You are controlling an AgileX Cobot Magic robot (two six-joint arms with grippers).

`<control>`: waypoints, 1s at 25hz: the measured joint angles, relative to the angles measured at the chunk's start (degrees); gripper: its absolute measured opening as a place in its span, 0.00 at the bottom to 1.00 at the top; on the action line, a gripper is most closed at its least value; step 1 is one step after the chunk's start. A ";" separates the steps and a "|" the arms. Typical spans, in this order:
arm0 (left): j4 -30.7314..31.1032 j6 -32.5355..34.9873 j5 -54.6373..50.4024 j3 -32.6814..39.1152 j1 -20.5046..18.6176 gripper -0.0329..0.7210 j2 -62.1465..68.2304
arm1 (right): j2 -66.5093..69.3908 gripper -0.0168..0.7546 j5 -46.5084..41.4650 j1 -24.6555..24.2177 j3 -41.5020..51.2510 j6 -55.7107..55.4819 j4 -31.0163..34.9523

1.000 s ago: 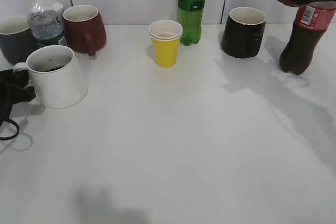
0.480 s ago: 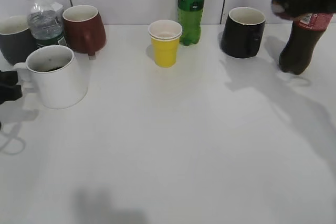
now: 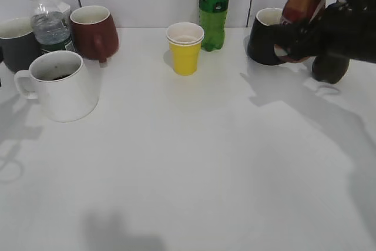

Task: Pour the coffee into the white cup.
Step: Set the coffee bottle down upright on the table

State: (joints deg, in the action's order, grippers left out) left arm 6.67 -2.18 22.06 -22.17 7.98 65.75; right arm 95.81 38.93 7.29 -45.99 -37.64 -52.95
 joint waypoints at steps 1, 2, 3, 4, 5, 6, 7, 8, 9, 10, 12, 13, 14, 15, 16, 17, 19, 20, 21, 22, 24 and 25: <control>0.00 0.00 -0.06 0.00 0.17 0.38 -0.98 | 1.22 0.71 1.08 0.00 0.00 0.66 0.14; 0.06 0.00 -0.16 0.00 0.20 0.38 -1.78 | 2.44 0.71 2.18 0.00 0.00 1.57 0.15; 0.06 0.00 -0.20 0.00 0.26 0.38 -2.38 | 3.63 0.71 2.94 0.00 -0.01 2.50 0.19; 0.10 0.00 -0.25 0.00 0.26 0.38 -2.93 | 4.54 0.71 3.66 0.00 -0.01 3.22 0.25; 0.10 0.00 -0.25 0.00 0.26 0.38 -3.36 | 5.57 0.71 4.29 0.00 -0.01 3.91 0.25; 0.10 0.00 -0.25 0.00 0.26 0.38 -3.61 | 6.58 0.71 4.87 0.00 -0.01 4.31 0.39; 0.10 0.00 -0.25 0.00 0.26 0.38 -3.76 | 7.40 0.71 5.38 0.00 -0.01 4.50 0.54; 0.12 0.00 -0.25 0.00 0.26 0.38 -3.80 | 8.35 0.71 5.97 0.00 -0.01 4.61 0.60; 0.12 0.00 -0.33 0.00 0.26 0.38 -3.80 | 9.25 0.71 6.69 0.00 -0.01 4.97 0.85; 0.17 0.00 -0.32 0.00 0.26 0.38 -3.80 | 9.95 0.71 7.43 0.00 -0.06 5.54 1.06; 0.17 0.00 -0.32 0.00 0.26 0.38 -3.80 | 11.56 0.71 8.73 0.00 -0.06 6.81 1.47; 0.17 0.00 -0.37 0.00 0.26 0.38 -3.80 | 12.41 0.71 9.13 0.00 -0.06 7.50 1.68; 0.17 0.00 -0.37 0.00 0.26 0.38 -3.80 | 13.09 0.71 9.34 0.00 -0.06 8.13 1.86; 0.17 0.00 -0.37 0.00 0.26 0.38 -3.80 | 13.84 0.71 9.46 0.00 -0.06 9.15 2.11; 0.25 0.00 -0.37 0.00 0.26 0.38 -3.80 | 14.53 0.71 9.46 0.00 -0.06 10.37 2.42; 0.34 0.00 -0.37 0.00 0.26 0.38 -3.80 | 15.05 0.71 9.51 0.00 -0.06 11.67 3.00; 1.29 -0.02 -0.37 0.00 0.26 0.38 -3.80 | 16.44 0.71 10.04 0.00 -0.06 13.97 4.53; 2.09 -0.02 -0.37 0.00 0.26 0.38 -3.80 | 17.12 0.71 10.23 0.00 -0.06 15.03 5.22; 2.98 -0.02 -0.37 0.00 0.26 0.38 -3.80 | 17.66 0.71 10.57 0.00 -0.06 15.59 5.61; 3.74 -0.02 -0.37 0.00 0.26 0.38 -3.80 | 18.22 0.71 10.95 0.00 -0.06 16.36 5.86; 4.54 -0.02 -0.37 0.00 0.26 0.38 -3.80 | 18.97 0.71 11.71 0.00 -0.06 17.33 5.98; 4.74 -0.02 -0.37 0.00 0.26 0.38 -3.80 | 19.29 0.71 12.21 0.00 -0.06 17.61 6.12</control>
State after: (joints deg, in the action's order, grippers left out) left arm 11.40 -2.20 21.69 -22.17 8.24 61.95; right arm 115.10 51.13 7.29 -46.05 -20.03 -46.83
